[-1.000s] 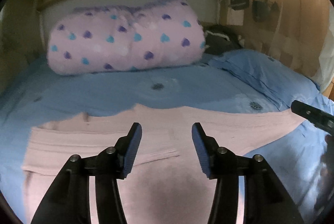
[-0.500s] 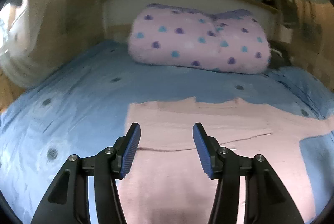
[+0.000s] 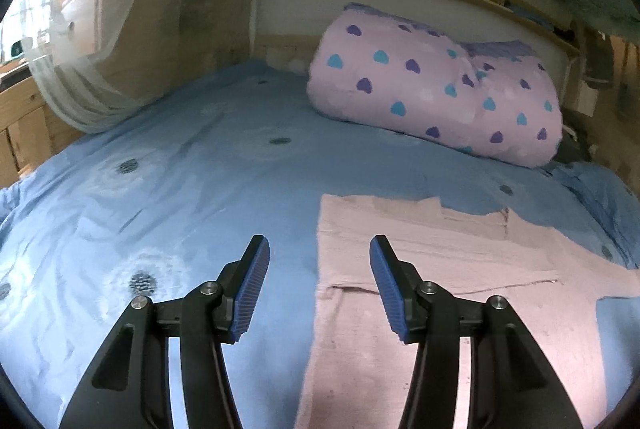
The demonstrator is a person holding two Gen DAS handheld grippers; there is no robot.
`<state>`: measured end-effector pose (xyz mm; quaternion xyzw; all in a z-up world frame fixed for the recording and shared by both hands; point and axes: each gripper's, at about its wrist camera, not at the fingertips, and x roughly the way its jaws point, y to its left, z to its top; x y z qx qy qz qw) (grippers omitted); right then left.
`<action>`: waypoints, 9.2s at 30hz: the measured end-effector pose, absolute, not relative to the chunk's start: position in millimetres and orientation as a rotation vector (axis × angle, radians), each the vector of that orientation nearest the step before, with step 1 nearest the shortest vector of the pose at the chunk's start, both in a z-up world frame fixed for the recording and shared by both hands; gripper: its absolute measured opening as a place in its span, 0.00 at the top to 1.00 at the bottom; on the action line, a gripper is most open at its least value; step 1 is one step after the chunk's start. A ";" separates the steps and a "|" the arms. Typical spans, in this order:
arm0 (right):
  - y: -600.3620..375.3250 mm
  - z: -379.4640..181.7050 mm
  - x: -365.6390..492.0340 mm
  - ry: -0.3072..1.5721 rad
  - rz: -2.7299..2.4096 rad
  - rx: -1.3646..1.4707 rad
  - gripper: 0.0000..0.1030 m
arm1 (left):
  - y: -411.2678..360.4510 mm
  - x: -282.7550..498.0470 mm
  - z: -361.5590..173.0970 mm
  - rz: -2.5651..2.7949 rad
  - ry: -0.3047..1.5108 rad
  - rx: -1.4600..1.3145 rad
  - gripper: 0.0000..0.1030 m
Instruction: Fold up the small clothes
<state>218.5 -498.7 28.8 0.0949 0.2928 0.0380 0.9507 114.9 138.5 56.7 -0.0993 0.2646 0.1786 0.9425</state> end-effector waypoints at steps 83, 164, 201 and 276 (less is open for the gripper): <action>-673.2 -5.3 284.8 0.492 -0.028 0.491 0.93 | 146.3 120.0 30.8 0.425 0.628 -0.254 0.54; -7.9 -18.4 281.2 0.600 0.733 -0.071 0.93 | 186.6 163.1 25.5 0.303 0.846 -0.362 0.54; 18.8 15.5 215.7 0.593 0.753 -0.367 0.52 | 191.0 159.5 27.7 0.304 0.835 -0.405 0.54; -362.9 -66.3 51.9 0.966 0.477 0.316 0.30 | 115.5 4.2 -57.9 -0.264 1.040 -0.501 0.33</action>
